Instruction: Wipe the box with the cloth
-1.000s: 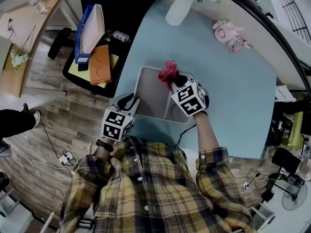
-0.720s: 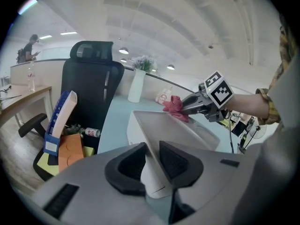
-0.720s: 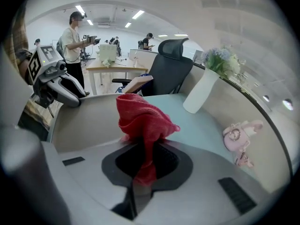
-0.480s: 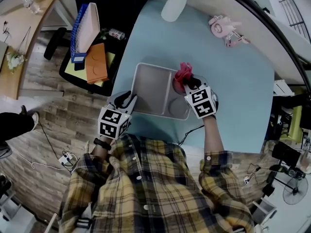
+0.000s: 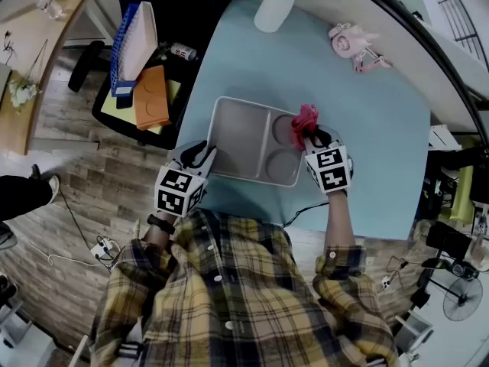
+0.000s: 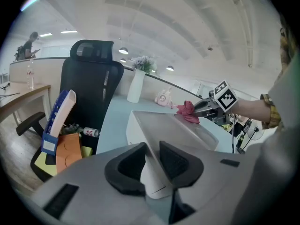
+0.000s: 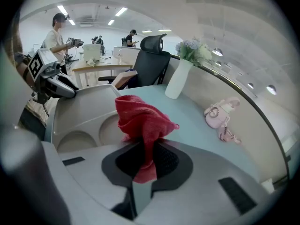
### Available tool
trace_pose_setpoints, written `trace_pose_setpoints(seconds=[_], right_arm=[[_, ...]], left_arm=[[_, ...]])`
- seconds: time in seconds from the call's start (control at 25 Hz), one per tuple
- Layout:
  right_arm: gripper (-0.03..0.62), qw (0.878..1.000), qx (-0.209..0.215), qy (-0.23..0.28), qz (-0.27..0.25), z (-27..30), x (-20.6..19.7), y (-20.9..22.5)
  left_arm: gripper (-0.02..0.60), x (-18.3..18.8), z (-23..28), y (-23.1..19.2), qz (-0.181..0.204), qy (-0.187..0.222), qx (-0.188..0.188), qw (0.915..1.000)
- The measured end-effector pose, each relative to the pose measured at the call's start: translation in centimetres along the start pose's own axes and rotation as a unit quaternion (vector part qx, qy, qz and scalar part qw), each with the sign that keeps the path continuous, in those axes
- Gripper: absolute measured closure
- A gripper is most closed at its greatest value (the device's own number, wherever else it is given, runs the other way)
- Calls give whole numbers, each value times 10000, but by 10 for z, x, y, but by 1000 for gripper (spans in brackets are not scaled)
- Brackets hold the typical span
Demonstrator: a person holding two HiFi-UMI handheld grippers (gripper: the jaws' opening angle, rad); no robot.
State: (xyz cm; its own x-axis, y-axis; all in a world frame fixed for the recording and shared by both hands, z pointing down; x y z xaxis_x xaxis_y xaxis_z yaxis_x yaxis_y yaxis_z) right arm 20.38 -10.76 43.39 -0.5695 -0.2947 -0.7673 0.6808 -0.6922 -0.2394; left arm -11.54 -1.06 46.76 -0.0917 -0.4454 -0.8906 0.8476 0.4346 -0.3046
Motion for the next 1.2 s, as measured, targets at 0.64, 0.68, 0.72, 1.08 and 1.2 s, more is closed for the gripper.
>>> trace_pose_setpoints(seconds=[0.64,0.68,0.72,1.08,1.2], right_arm=[[551,9969,-479,614,131,-40,32,-3],[552,9962,-441,730,179,-41,38,-6],[551,9954,-387,847,227,-42,44,-9],[551,9847,790,1531,274,-5,90,-74],[551,9780,1359,1565,221,18,102,-105]], left_arm=[[485,0,1,-1,-40,23,-98,9999],[485,0,1,-1,-45,21,-102,9999],[485,0,1,-2,-48,22,-104,9999],[485,-2,1,1,-47,69,-50,10000],[485,-1,1,1,-51,86,-40,9999]])
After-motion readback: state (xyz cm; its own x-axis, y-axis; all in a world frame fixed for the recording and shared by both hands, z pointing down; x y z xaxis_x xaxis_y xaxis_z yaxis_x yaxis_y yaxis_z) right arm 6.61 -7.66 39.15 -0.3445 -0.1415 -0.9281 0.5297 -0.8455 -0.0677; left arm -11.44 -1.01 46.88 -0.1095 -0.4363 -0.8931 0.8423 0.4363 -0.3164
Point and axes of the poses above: the fingertips, and each gripper's own axes: z forward along the fingers, y to its right, x out of its top, the point moved 10 cm from there along -z, backward along the fingers, and after that the axes turned 15 degrees about y, right-handed, at the moved point
